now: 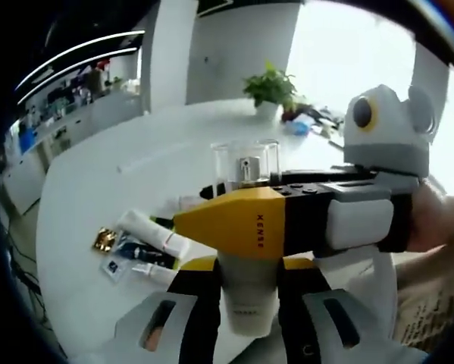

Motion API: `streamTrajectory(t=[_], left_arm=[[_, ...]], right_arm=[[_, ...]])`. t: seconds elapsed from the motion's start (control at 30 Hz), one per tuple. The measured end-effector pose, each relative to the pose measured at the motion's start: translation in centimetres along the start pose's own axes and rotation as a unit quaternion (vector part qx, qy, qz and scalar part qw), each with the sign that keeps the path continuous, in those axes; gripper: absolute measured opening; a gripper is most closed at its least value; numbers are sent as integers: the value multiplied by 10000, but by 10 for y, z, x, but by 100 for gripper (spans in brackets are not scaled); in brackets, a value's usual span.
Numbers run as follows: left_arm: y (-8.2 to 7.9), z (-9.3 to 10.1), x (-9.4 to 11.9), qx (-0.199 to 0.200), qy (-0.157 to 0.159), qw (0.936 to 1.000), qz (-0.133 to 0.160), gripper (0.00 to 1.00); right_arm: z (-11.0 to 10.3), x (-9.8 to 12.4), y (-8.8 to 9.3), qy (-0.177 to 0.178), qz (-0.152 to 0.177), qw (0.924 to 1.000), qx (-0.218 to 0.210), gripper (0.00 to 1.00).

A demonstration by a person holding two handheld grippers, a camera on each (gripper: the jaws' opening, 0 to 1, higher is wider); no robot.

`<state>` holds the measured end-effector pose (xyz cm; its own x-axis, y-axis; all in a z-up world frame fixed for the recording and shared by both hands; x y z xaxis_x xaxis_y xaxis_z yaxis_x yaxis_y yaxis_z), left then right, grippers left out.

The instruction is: Arrange the skincare products in the storage area until every visible bottle or jar stands upright without overlapping.

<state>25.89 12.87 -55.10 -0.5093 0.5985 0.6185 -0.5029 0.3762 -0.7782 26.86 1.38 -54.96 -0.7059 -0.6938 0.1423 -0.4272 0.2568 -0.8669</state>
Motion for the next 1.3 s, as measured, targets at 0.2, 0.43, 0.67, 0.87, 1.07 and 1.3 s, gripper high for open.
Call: streamTrajectory(t=[0.2, 0.43, 0.67, 0.87, 1.07, 1.3], left_arm=[[-4, -2, 1, -94, -73, 9998, 129, 25], [-1, -1, -2, -215, 17, 9995, 244, 25], [-6, -2, 5, -294, 289, 9961, 781, 26], [-16, 0, 14, -115, -4, 9920, 1260, 25], [-16, -3, 11, 316, -447, 9894, 1344, 24], [-14, -11, 13, 357, -548, 9894, 1294, 24]], right_arm=[[1, -3, 8, 45, -162, 9990, -411, 33], [3, -2, 7, -13, -210, 9997, -159, 30], [3, 4, -9, -406, -191, 9990, 94, 30], [1, 1, -28, -430, -205, 9989, -52, 31], [-9, -9, -30, -2, -182, 9988, 461, 33], [-8, -9, -26, -25, -328, 9984, 461, 31]])
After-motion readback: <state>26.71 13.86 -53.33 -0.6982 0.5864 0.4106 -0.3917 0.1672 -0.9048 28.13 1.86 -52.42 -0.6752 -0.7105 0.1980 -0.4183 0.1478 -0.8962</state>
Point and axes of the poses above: the point that each gripper's makers call its tool centre point, and the gripper's own axes: x roughly backward along the fingers, z roughly to its right, y roughly out of its underside, the point moved 10 cm from there along x, roughly backward along the fingers, and after that the axes turned 4 degrees about -y, right-handed, at the moved point
